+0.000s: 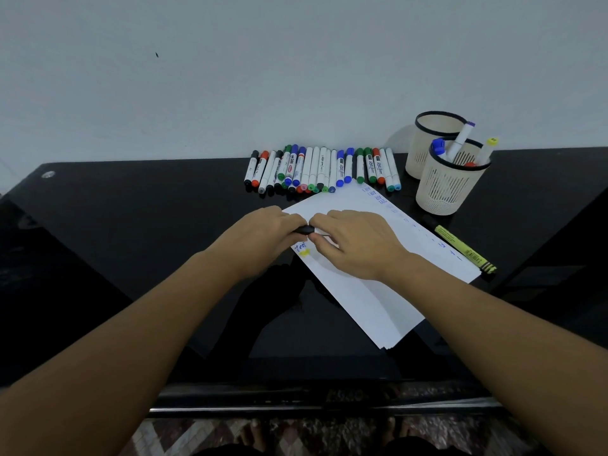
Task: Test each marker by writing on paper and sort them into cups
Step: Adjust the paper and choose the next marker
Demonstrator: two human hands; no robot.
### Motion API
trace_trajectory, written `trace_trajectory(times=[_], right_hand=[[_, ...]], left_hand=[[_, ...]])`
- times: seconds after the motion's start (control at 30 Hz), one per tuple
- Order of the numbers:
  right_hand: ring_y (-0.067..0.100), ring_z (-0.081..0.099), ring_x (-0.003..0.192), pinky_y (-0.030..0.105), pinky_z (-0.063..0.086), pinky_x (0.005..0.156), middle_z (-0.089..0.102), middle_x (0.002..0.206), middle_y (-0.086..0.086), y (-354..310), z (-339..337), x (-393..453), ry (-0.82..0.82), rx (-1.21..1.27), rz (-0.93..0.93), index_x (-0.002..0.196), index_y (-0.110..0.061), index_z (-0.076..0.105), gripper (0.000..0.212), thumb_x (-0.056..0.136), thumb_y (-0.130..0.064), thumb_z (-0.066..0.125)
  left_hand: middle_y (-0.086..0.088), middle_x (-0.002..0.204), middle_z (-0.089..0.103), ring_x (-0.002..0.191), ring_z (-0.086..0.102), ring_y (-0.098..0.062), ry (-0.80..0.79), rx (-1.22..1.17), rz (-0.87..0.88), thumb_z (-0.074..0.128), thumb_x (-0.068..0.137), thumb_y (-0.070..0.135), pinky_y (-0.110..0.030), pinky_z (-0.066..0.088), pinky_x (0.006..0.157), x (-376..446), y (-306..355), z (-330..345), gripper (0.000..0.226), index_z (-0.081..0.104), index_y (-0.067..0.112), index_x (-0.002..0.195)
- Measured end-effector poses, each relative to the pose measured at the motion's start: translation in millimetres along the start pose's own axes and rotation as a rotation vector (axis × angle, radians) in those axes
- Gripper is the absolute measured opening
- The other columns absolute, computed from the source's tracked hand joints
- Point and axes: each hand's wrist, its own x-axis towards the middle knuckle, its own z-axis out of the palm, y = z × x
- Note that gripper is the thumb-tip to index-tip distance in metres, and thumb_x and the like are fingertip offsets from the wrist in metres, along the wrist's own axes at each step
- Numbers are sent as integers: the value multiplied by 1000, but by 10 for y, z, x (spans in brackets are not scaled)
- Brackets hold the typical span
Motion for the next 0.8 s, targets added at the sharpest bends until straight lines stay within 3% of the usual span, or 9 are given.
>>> trace_trajectory(times=[0.2,0.33,0.43,0.5,0.57,0.6,0.67,0.73,0.8], right_hand=[[13,44,54,29,23,48,43,57,-8,5,1,-50,-21,-98,71,106,-34,55,41,104,-64,27],[16,52,61,29,29,51,52,62,-6,21,7,-42,-44,-91,134,101,-34,52,54,95,-76,19],[17,54,71,31,35,55,53,72,-9,31,-24,-7,-148,-100,170,108,-30,49,48,99,-74,30],[20,56,79,34,41,64,57,84,-7,70,-27,-4,-183,62,246,135,-29,45,42,105,-58,35],[24,62,79,39,49,71,65,91,2,95,-26,-23,-180,360,336,153,-34,26,45,109,-36,36],[26,65,79,42,53,76,68,94,7,88,-32,-38,-168,476,353,153,-41,21,47,110,-29,36],[21,70,82,44,56,87,69,102,6,39,-41,-56,-111,613,359,143,-50,32,41,111,-26,36],[14,72,85,43,56,94,70,103,-1,-16,-29,-61,-25,809,418,126,-45,54,30,111,-25,37],[12,72,96,42,54,101,74,106,-3,-77,-20,-68,-5,1104,520,121,-38,62,33,109,-18,38]], left_hand=[[0,89,60,81,50,-16,-90,41,27,42,107,37,-37,46,71,23,-46,23,29,63,20,118],[0,92,62,85,52,-15,-92,25,22,45,107,36,-38,48,75,41,-47,-6,28,64,22,121],[1,97,65,90,53,-15,-108,35,-22,46,106,37,-37,48,79,10,-159,31,29,65,20,121],[1,108,67,96,55,-15,-94,22,-93,46,106,39,-36,49,82,-64,-278,92,32,64,21,126],[2,117,67,103,55,-15,-63,-25,-162,47,106,38,-33,47,86,-168,-382,165,34,61,22,132],[2,118,65,106,55,-16,-41,-48,-185,49,105,37,-32,47,88,-218,-422,216,34,60,22,134],[2,122,62,110,54,-17,13,-97,-209,53,104,36,-33,47,94,-277,-467,340,36,58,22,136],[1,125,57,111,51,-18,71,-145,-231,57,102,35,-31,44,98,-294,-466,472,40,57,21,140],[-2,125,54,110,50,-19,142,-172,-243,59,102,31,-29,41,97,-304,-438,598,42,57,19,143]])
